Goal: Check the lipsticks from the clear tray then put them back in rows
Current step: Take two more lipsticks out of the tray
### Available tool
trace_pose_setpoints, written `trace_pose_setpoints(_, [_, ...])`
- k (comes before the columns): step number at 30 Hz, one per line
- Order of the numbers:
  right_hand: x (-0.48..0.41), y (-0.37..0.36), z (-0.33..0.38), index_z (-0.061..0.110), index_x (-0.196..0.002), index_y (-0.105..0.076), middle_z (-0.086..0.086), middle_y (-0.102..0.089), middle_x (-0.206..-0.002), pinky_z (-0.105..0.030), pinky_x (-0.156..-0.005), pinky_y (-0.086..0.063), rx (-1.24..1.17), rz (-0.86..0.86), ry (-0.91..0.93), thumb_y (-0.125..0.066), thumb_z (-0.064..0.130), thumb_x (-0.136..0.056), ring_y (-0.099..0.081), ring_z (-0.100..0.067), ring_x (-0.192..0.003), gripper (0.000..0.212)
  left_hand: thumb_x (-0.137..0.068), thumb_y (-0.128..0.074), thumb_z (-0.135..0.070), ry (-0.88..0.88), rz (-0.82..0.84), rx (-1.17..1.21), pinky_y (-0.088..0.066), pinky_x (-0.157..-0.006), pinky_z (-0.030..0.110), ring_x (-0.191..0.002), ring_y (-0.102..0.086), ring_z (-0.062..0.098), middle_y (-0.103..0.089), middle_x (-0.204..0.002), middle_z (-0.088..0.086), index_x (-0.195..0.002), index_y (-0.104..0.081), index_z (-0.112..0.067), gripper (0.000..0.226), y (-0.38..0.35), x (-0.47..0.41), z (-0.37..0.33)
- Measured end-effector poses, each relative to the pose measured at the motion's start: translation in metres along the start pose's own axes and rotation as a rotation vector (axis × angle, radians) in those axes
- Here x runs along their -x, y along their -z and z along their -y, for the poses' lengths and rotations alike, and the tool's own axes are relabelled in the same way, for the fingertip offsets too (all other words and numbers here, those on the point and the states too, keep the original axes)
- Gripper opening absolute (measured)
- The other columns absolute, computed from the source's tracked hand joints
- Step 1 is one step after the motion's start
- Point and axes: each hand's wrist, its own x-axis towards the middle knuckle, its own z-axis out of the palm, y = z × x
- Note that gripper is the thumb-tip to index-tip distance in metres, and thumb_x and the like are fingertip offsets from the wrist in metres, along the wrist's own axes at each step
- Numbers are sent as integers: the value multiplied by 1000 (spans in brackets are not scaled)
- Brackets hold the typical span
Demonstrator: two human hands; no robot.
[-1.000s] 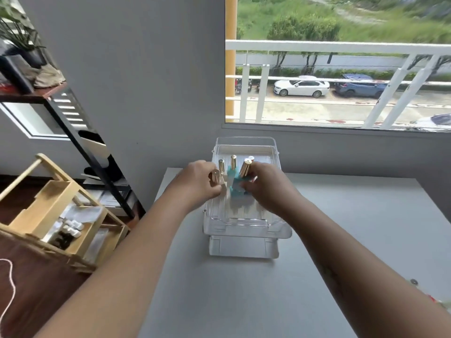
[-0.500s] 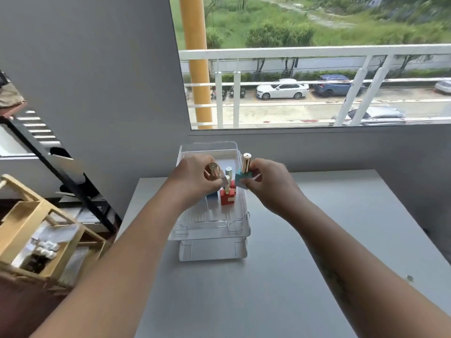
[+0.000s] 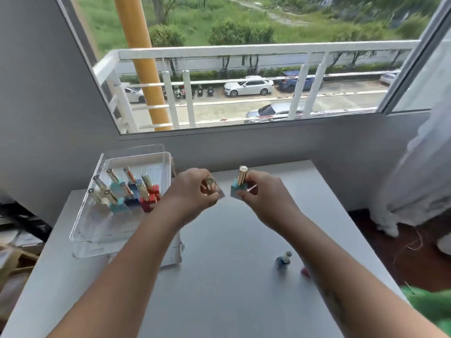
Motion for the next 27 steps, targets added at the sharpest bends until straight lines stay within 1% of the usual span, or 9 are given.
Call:
trace_pose_setpoints(3, [14, -1, -22, 20, -92, -67, 5, -64, -88, -26, -67, -48, -29, 35, -28, -65, 16, -85, -61, -13, -73, 9, -78, -74, -21, 42, 24, 26, -47, -67, 23, -81, -61, 13, -64, -88, -3, -86, -67, -19, 11, -31, 8, -1])
trace_pose_setpoints(6, [27, -7, -42, 21, -93, -64, 4, -62, -92, -28, -71, -50, -36, 86, -65, -65, 17, -85, -62, -14, -78, 8, -77, -77, -21, 83, 39, 50, -42, -61, 14, -76, -59, 5, -61, -84, -10, -83, -67, -23, 12, -59, 17, 2])
trace_pose_setpoints(9, [42, -19, -58, 20, -95, -63, 1, -61, -98, -33, -76, -52, -47, 155, -115, -63, 18, -87, -61, -17, -82, 8, -78, -77, -22, 114, 76, 47, -47, -63, 17, -76, -57, 3, -59, -84, -12, -82, -65, -24, 13, -83, 26, 9])
trace_pose_setpoints(12, [58, -36, -68, 17, -94, -62, -1, -60, -100, -37, -78, -52, -52, 231, -166, -60, 24, -90, -62, -20, -85, 8, -78, -75, -19, 156, 110, 80, -46, -64, 18, -75, -58, 3, -60, -84, -8, -79, -63, -24, 13, -102, 35, 21])
trace_pose_setpoints(16, [76, -59, -80, 16, -95, -60, -1, -59, -101, -39, -79, -52, -34, 277, -260, -57, 26, -92, -62, -21, -86, 12, -78, -73, -17, 212, 160, 103, -52, -73, 28, -78, -60, 9, -60, -85, -6, -79, -63, -22, 11, -122, 47, 38])
trace_pose_setpoints(19, [85, -76, -88, 17, -97, -60, 1, -58, -103, -37, -79, -51, -33, 285, -322, -56, 25, -92, -61, -20, -87, 10, -78, -74, -18, 248, 189, 116, -50, -72, 26, -77, -59, 10, -59, -85, -7, -80, -63, -20, 11, -135, 53, 55])
trace_pose_setpoints(22, [90, -92, -98, 16, -98, -59, 0, -58, -104, -35, -76, -47, -18, 290, -378, -56, 24, -93, -60, -20, -85, 10, -79, -73, -17, 270, 228, 112, -48, -72, 24, -77, -56, 8, -59, -86, -6, -81, -63, -18, 10, -150, 57, 72])
trace_pose_setpoints(25, [95, -105, -106, 12, -98, -59, -5, -58, -104, -38, -79, -49, -42, 305, -422, -56, 19, -93, -59, -23, -84, 10, -80, -74, -18, 273, 255, 123, -41, -65, 16, -75, -54, 5, -58, -85, -6, -80, -62, -18, 11, -164, 62, 85])
trace_pose_setpoints(27, [99, -112, -110, 10, -98, -60, -6, -58, -103, -39, -79, -50, -46, 304, -453, -56, 18, -93, -60, -24, -83, 10, -81, -74, -19, 265, 268, 143, -41, -66, 14, -75, -54, 2, -58, -85, -7, -81, -62, -18, 12, -172, 66, 92])
